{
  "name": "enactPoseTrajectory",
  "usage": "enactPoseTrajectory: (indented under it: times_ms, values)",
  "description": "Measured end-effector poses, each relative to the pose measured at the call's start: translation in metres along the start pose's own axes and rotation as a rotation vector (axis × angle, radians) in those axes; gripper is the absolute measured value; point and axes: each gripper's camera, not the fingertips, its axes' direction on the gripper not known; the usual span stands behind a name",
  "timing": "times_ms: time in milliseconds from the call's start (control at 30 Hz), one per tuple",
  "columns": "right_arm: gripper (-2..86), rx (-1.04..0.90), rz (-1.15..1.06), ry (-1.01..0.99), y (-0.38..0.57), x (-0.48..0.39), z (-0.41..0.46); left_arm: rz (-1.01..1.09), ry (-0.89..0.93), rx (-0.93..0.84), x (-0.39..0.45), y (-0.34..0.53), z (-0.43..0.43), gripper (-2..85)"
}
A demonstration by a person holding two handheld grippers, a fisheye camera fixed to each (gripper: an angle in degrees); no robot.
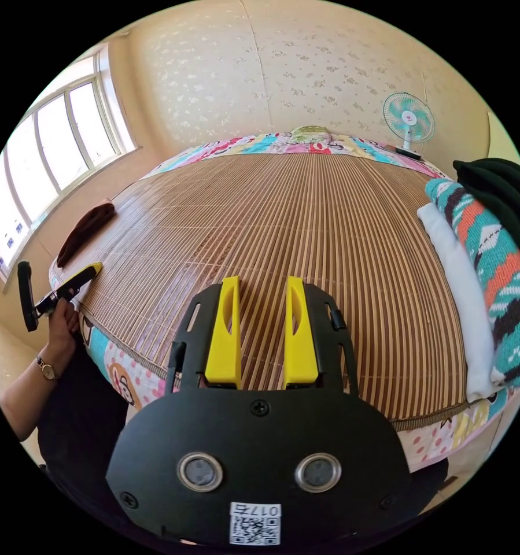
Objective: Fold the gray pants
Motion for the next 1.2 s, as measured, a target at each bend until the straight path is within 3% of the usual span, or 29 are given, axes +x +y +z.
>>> enactPoseTrajectory:
  times_ms: [1200]
  values:
    - [3.2,0.029,-0.038,0.004,-0.034,-0.006,-0.05,0.043,-0.181,0.044,-0.018,0.072,0.01,-0.7]
